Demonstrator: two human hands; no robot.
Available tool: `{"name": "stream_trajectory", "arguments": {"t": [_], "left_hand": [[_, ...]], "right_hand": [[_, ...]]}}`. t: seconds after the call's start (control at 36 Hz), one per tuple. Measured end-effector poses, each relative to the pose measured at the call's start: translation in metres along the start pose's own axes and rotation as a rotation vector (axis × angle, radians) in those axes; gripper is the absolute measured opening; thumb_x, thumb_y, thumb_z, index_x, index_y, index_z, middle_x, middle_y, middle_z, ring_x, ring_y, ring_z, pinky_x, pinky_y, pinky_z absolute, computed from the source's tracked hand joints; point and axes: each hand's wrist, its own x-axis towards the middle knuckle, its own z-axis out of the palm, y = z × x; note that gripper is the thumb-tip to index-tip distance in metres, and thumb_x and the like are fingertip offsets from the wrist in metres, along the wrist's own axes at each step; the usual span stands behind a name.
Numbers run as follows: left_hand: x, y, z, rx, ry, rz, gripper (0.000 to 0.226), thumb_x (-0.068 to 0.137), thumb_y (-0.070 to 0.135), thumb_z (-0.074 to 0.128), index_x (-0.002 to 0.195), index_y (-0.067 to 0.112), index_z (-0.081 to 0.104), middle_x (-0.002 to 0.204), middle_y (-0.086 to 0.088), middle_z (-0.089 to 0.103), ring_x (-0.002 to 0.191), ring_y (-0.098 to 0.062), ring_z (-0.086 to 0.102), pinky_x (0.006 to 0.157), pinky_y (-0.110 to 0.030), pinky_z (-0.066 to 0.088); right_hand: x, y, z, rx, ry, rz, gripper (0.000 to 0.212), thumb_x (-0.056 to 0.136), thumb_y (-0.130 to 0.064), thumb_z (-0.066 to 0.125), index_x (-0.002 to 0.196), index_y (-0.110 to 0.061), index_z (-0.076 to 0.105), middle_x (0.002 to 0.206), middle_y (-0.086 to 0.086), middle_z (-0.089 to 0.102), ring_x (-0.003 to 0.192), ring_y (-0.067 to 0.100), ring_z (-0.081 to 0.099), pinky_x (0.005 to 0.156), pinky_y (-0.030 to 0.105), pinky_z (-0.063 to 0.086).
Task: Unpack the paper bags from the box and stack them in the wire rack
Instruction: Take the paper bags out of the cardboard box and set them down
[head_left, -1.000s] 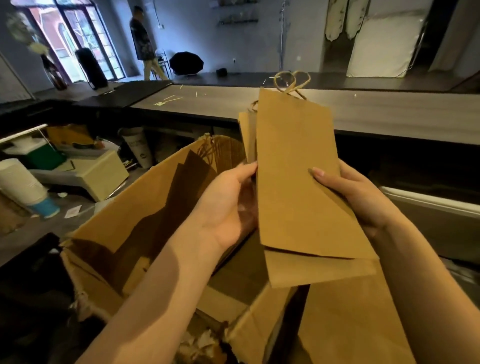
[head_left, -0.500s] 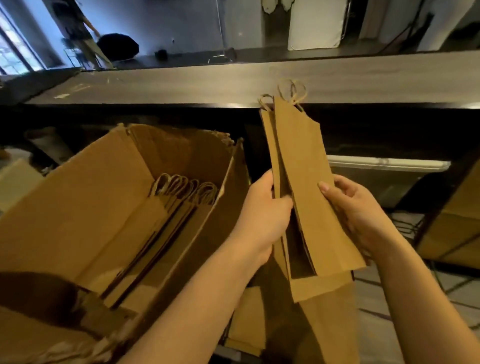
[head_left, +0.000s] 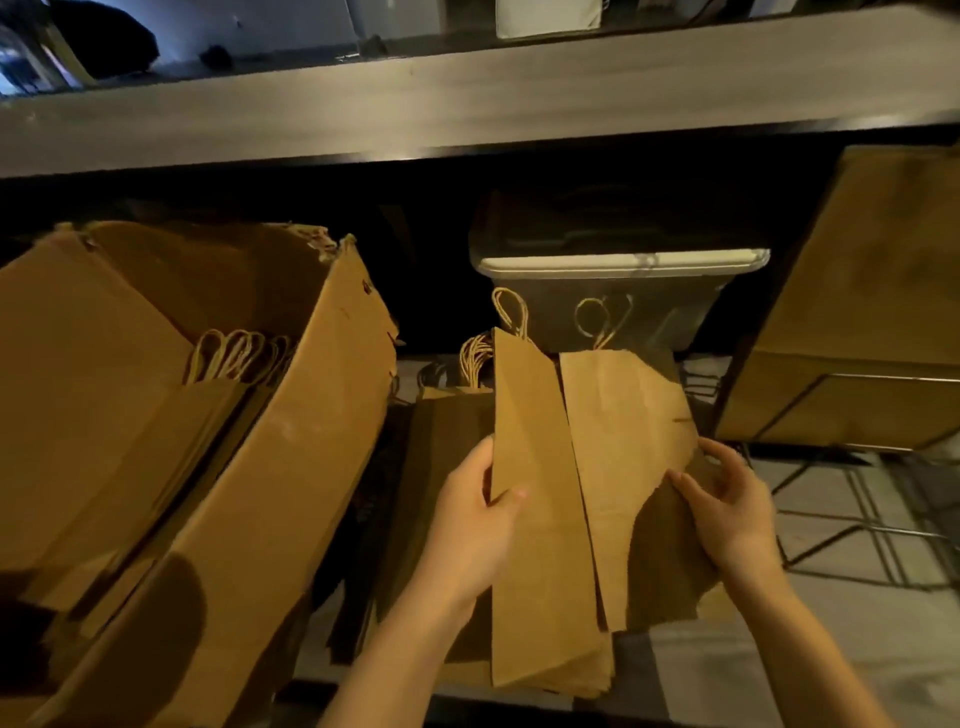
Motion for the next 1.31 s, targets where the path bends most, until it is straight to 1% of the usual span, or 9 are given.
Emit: {"name": "stream_trajectory", "arguments": {"t": [0.22, 0.36, 0.44, 0.64, 0.75, 0.86, 1.03, 1.17, 1.31], "left_hand": [[0.005, -0.012, 0.007, -0.076, 0.054, -0.065, 0.032, 0.093, 0.010, 0.055, 0.114, 0.034, 0.059, 0.109, 0.010, 0.069, 0.102, -0.010, 0.064, 0.086, -0.034, 0.055], [0.014, -0.014, 0.022, -0.071, -0.011, -0.127, 0.033, 0.095, 0.008, 0.051, 0.114, 0.035, 0.056, 0.110, 0.009, 0.068, 0.100, -0.007, 0.065, 0.078, -0.024, 0.055], [0.022, -0.017, 0.033, -0.067, -0.053, -0.178, 0.049, 0.096, 0.009, 0.050, 0.140, 0.028, 0.037, 0.118, 0.003, 0.065, 0.103, -0.011, 0.065, 0.085, -0.030, 0.055], [0.036, -0.028, 0.054, -0.028, -0.154, -0.235, 0.057, 0.099, 0.007, 0.042, 0.148, 0.029, 0.023, 0.121, 0.000, 0.064, 0.104, -0.012, 0.064, 0.084, -0.028, 0.054], [0.037, -0.036, 0.067, 0.041, -0.209, -0.295, 0.063, 0.100, 0.008, 0.038, 0.150, 0.036, 0.012, 0.136, 0.003, 0.052, 0.120, -0.013, 0.051, 0.099, -0.032, 0.045], [0.032, -0.034, 0.079, 0.180, -0.268, -0.300, 0.071, 0.101, 0.014, 0.039, 0.148, 0.034, -0.010, 0.147, 0.007, 0.037, 0.125, -0.009, 0.040, 0.100, -0.024, 0.033], [0.039, -0.028, 0.085, 0.359, -0.317, -0.219, 0.079, 0.099, 0.023, 0.046, 0.147, 0.031, -0.017, 0.146, 0.007, 0.040, 0.130, -0.015, 0.043, 0.108, -0.030, 0.035], [0.049, -0.037, 0.087, 0.528, -0.345, -0.150, 0.082, 0.097, 0.033, 0.048, 0.147, 0.036, -0.017, 0.146, -0.003, 0.041, 0.098, -0.005, 0.054, 0.089, -0.028, 0.049], [0.039, -0.039, 0.087, 0.820, -0.540, -0.090, 0.078, 0.099, 0.033, 0.043, 0.147, 0.032, -0.018, 0.159, 0.002, -0.008, 0.139, -0.018, 0.032, 0.105, -0.028, 0.035]], "right_hand": [[-0.003, 0.047, 0.000, -0.333, 0.134, -0.368, 0.044, 0.089, 0.000, 0.057, 0.131, -0.003, 0.048, 0.119, 0.020, 0.060, 0.109, 0.037, 0.057, 0.089, 0.044, 0.046], [-0.006, 0.055, -0.002, -0.449, 0.132, -0.383, 0.038, 0.089, 0.001, 0.055, 0.127, 0.001, 0.052, 0.126, 0.022, 0.055, 0.118, 0.037, 0.051, 0.097, 0.045, 0.043], [-0.004, 0.065, -0.004, -0.509, 0.128, -0.447, 0.041, 0.080, 0.013, 0.061, 0.120, 0.003, 0.058, 0.132, 0.024, 0.051, 0.125, 0.040, 0.046, 0.105, 0.047, 0.037], [-0.019, 0.043, -0.025, 0.063, -0.124, -0.066, 0.023, 0.098, -0.022, 0.045, 0.118, -0.023, 0.056, 0.111, -0.001, 0.060, 0.108, 0.016, 0.053, 0.090, 0.031, 0.042], [-0.025, 0.044, -0.034, 0.028, -0.339, -0.028, 0.038, 0.090, -0.022, 0.059, 0.125, -0.031, 0.048, 0.101, -0.007, 0.063, 0.095, 0.007, 0.060, 0.074, 0.019, 0.045], [-0.035, 0.052, -0.029, -0.040, -0.318, -0.043, 0.058, 0.083, -0.015, 0.070, 0.126, -0.038, 0.039, 0.102, -0.015, 0.059, 0.088, 0.008, 0.061, 0.068, 0.018, 0.048], [-0.033, 0.052, -0.027, 0.059, -0.102, -0.082, 0.051, 0.084, -0.006, 0.065, 0.124, -0.033, 0.048, 0.107, -0.016, 0.054, 0.097, 0.000, 0.054, 0.077, 0.021, 0.048], [-0.023, 0.052, -0.024, -0.235, 0.030, -0.247, 0.048, 0.087, -0.004, 0.061, 0.130, -0.019, 0.050, 0.131, 0.003, 0.052, 0.118, 0.013, 0.047, 0.096, 0.028, 0.038], [-0.021, 0.058, -0.021, -0.498, -0.067, -0.186, 0.053, 0.089, -0.013, 0.061, 0.138, -0.021, 0.044, 0.153, 0.006, 0.030, 0.142, 0.021, 0.024, 0.113, 0.034, 0.024]]}}
